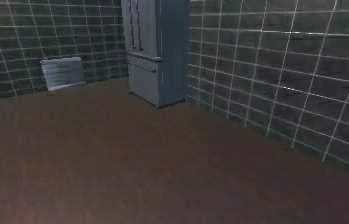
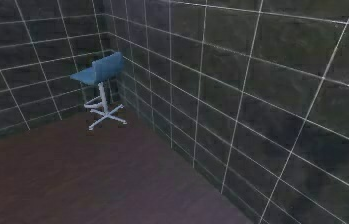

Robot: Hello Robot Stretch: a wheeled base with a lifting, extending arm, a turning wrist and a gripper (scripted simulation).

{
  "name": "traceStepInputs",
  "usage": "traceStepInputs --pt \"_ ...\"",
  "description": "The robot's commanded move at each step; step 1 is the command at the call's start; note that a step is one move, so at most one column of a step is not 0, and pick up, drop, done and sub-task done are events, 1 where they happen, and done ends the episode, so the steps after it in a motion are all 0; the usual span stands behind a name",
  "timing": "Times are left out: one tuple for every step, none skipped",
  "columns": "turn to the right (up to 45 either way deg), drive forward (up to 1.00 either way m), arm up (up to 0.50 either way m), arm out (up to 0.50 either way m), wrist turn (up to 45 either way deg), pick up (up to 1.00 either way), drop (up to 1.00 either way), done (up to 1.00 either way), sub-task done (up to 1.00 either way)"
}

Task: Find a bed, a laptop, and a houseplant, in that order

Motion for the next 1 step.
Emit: traceStepInputs --pt "0.0 0.15 0.0 0.0 0.0 0.0 0.0 0.0 0.0"
